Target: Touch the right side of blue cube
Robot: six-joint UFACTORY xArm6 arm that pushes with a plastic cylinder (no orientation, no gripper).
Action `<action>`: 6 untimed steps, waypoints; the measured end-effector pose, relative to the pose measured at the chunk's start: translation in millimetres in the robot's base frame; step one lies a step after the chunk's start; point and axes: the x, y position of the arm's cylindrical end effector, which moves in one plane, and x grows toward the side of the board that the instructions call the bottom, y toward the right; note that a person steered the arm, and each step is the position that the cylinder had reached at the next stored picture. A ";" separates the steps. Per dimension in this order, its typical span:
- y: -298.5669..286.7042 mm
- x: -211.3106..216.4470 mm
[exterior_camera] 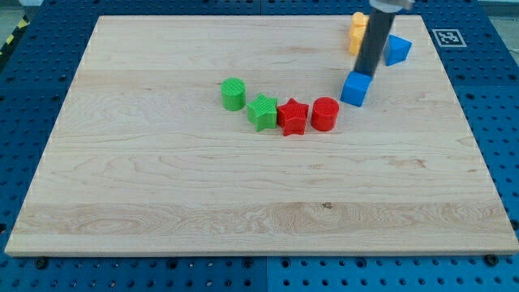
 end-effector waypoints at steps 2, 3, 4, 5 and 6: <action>-22.9 4.4; 27.0 4.8; 43.0 5.4; 24.0 33.1; 4.9 34.7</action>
